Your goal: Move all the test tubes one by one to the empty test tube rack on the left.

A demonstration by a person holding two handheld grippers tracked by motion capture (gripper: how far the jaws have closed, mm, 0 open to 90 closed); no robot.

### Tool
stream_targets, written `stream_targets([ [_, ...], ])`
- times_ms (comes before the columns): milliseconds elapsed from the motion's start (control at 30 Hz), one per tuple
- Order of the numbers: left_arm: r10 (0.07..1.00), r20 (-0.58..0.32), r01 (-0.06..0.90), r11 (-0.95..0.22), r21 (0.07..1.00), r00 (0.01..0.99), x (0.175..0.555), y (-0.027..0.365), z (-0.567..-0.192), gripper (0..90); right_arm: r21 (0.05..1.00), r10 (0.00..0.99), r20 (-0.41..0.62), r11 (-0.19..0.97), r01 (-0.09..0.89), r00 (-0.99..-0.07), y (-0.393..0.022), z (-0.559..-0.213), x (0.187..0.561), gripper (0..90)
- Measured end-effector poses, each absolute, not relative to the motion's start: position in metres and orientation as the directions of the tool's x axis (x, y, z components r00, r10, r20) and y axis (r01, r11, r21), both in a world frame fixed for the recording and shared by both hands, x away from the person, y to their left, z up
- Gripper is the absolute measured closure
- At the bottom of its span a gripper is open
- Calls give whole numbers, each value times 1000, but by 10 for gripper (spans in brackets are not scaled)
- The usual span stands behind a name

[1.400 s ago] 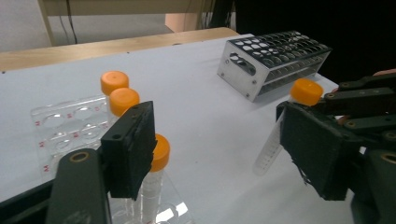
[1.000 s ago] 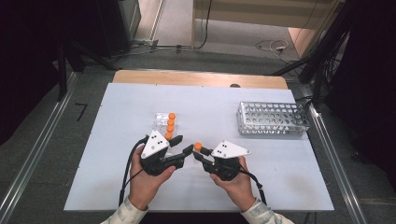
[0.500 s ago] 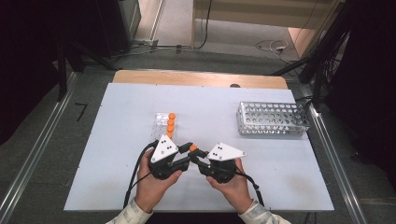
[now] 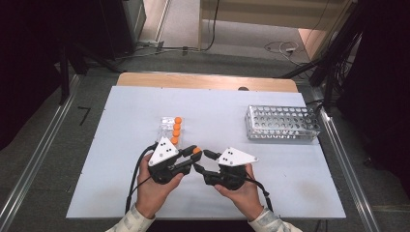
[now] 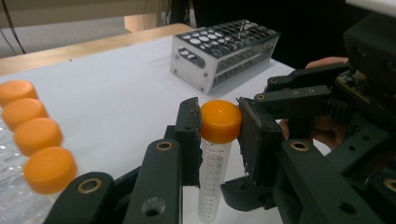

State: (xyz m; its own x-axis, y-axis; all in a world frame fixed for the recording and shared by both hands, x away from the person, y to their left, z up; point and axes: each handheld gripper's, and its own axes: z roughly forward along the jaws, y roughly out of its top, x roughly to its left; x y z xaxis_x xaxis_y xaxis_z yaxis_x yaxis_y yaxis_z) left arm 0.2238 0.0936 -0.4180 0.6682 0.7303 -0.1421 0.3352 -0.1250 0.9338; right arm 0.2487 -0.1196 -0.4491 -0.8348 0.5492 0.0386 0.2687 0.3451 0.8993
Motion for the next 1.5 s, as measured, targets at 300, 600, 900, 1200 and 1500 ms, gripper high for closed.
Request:
stream_targets([
  [300,752,-167,332,-73,940,637,225,114,-406,708,899,555,44,341,275,-831,-124,-451,250,268],
  [600,781,-168,320,-43,946,602,225,132,-397,708,895,564,45,344,284,-824,-126,-453,251,261],
  [900,807,-151,301,-34,953,571,224,145,-391,708,894,571,49,341,291,-820,-128,-453,253,253],
  [1200,842,-90,296,-86,951,532,225,145,-392,708,892,571,51,342,294,-819,-128,-454,253,254],
  [1500,852,-76,326,-115,938,518,231,139,-409,708,892,571,54,342,297,-819,-128,-454,253,254],
])
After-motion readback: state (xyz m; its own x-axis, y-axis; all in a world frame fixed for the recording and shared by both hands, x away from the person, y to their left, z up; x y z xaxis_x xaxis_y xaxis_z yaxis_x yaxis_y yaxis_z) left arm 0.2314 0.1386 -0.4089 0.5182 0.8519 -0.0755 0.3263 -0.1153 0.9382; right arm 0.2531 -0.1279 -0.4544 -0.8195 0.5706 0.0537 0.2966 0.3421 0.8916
